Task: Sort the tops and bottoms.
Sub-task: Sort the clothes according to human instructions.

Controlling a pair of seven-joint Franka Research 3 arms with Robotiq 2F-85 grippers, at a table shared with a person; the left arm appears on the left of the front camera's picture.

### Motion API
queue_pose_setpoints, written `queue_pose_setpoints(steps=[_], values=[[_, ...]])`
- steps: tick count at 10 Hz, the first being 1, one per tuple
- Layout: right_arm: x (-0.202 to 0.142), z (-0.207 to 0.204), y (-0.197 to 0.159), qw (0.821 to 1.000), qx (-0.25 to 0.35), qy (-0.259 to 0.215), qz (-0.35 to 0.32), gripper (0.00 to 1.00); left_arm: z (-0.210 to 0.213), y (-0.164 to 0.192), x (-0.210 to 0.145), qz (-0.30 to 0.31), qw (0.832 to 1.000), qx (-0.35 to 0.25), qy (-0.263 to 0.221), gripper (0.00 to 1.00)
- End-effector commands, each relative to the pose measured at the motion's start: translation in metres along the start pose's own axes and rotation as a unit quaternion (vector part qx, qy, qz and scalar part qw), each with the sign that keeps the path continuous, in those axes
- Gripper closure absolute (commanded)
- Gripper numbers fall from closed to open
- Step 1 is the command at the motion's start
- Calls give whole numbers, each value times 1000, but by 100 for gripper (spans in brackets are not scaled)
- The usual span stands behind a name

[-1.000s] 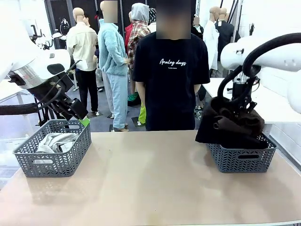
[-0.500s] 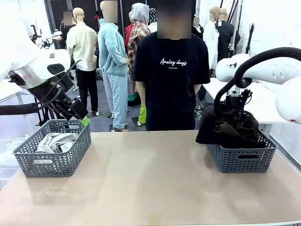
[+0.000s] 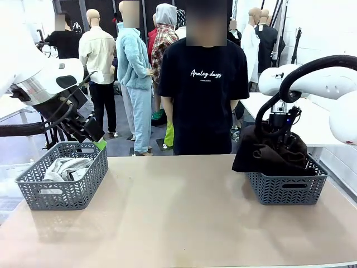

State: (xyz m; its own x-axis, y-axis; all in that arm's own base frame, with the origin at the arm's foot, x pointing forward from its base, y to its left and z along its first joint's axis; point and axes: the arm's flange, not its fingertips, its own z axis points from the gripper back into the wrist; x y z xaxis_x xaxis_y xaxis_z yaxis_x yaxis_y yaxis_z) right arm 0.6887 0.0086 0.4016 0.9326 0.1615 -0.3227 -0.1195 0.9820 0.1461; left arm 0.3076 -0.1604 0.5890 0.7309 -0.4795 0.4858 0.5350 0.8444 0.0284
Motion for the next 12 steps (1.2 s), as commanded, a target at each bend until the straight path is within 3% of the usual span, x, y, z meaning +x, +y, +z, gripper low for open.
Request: queue_pose_setpoints(steps=[1,6,7,12], values=[[-14,4,13,1000,24,8,6,96,0,1,1,1,1000,0,-3,20],[-41,42,23,999,8,-31,-13,9,0,1,1,1,1000,0,-3,20],[-46,49,23,999,9,-43,-12,0,0,1,1,1,1000,0,-3,20],[-72,79,16,994,26,-101,-34,0,0,1,1,1,1000,0,-3,20]])
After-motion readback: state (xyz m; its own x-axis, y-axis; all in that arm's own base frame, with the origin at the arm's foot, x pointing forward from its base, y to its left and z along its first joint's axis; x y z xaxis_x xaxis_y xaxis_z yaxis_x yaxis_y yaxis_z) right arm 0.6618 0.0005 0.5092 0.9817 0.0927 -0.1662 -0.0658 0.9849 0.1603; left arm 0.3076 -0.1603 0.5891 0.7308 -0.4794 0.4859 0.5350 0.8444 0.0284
